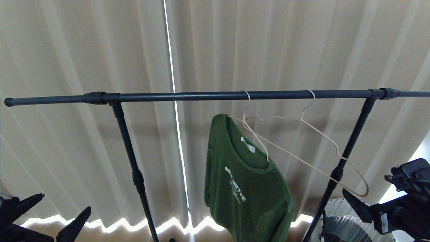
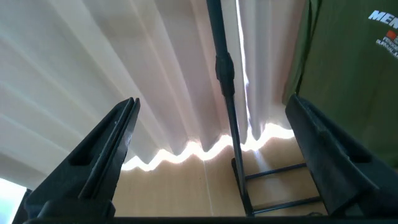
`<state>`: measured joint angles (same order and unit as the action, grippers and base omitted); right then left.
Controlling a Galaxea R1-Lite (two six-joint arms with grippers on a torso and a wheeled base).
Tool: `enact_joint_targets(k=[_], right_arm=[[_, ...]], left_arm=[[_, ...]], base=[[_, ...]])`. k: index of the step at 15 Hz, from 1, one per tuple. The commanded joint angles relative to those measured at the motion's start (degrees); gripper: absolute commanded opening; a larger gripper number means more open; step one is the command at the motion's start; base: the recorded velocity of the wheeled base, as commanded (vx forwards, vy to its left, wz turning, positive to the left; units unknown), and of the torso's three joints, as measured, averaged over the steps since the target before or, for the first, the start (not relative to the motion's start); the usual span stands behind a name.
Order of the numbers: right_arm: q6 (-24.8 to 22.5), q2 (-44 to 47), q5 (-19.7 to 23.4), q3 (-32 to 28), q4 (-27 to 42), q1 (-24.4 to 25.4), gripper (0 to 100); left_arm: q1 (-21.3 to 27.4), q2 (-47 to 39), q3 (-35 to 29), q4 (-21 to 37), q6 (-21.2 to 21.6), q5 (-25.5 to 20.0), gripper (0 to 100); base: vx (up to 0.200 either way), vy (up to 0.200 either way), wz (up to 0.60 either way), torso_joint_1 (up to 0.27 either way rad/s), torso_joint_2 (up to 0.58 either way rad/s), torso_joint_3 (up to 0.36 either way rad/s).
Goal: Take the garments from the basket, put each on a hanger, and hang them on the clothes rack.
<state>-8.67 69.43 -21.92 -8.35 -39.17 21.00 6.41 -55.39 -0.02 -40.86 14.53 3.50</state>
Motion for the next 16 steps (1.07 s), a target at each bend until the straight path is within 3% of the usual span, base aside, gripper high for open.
enact_joint_targets(k=[1,4,10,12,16], right_arm=[[0.05,-0.52,0.12,2.11,-0.12,-0.61,100],[-0.21,-0.69,0.12,3.69,-0.56,-0.79,100],[-2.23,-1.05,-0.05,4.75,-0.47,-0.88,100],[-3.64,-1.22,-0.14,5.89,-0.56,-0.88,100],[-4.43,-3.16,-0.23,6.24,-0.38,-0.88,100]], left_arm=[[-0.08,0.20,0.02,0.08,-0.03,0.02,100],[-0.96,1.96,0.02,1.22,0.06,0.10,100],[-0.88,15.05,-9.38,29.52,-0.21,-0.60,100],[-1.05,15.93,-9.82,30.49,-0.21,-4.03,100],[-1.05,16.55,-9.73,30.05,0.06,-4.38,100]], base=[[0.000,0.000,0.00,0.000,0.00,0.000],[0.000,0.000,0.00,0.000,0.00,0.000],[0.000,0.000,0.00,0.000,0.00,0.000],[0.000,0.000,0.00,0.000,0.00,0.000],[0.000,0.000,0.00,0.000,0.00,0.000]])
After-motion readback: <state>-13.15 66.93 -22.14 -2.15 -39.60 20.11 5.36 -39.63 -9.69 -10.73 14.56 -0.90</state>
